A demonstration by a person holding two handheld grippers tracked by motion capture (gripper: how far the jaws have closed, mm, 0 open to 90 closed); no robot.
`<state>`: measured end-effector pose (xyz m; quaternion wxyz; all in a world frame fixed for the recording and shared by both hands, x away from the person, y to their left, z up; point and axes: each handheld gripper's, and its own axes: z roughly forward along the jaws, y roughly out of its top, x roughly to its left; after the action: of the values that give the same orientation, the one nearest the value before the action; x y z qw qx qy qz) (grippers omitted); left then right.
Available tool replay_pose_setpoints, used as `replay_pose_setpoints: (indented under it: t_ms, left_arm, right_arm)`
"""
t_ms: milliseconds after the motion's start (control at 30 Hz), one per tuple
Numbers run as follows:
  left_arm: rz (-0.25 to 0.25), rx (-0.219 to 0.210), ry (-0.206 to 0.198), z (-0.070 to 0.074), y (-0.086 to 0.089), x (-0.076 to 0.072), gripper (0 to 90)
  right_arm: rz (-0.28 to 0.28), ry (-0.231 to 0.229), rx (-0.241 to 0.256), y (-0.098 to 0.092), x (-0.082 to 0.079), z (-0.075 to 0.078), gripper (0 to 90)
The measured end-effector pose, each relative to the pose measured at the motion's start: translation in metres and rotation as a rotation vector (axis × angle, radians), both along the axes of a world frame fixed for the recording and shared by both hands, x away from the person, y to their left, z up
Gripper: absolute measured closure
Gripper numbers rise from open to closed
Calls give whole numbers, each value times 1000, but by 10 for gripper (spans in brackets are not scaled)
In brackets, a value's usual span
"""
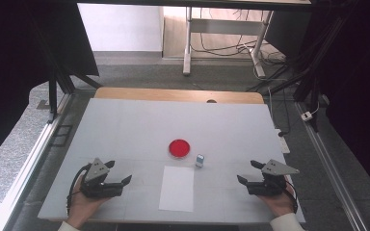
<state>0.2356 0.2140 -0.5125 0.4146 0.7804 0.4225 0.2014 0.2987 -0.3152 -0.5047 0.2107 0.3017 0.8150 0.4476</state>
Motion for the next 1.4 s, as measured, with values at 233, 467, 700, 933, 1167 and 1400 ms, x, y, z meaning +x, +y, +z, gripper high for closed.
replay_pose_setpoints:
  t_ms: [233, 467, 700, 933, 1167, 1400]
  left_arm:
    - [6, -7, 13, 1, -1, 3, 166]
    - [14, 3, 10, 0, -2, 5, 161]
    - [23, 8, 1, -1, 2, 2, 160]
    - [27, 6, -11, -1, 3, 3, 161]
    - [37, 11, -20, -1, 6, 1, 161]
    - [40, 7, -25, -1, 7, 1, 163]
  right_arm:
    - [-13, 7, 2, -2, 1, -2, 203]
    - [-26, 17, 19, -4, 4, -4, 207]
    - [-24, 16, 20, -2, 1, -4, 210]
    - [-30, 13, 20, -3, -3, -2, 209]
    - [-25, 11, 20, -2, -1, -4, 210]
    - [-28, 7, 15, -1, -1, -4, 211]
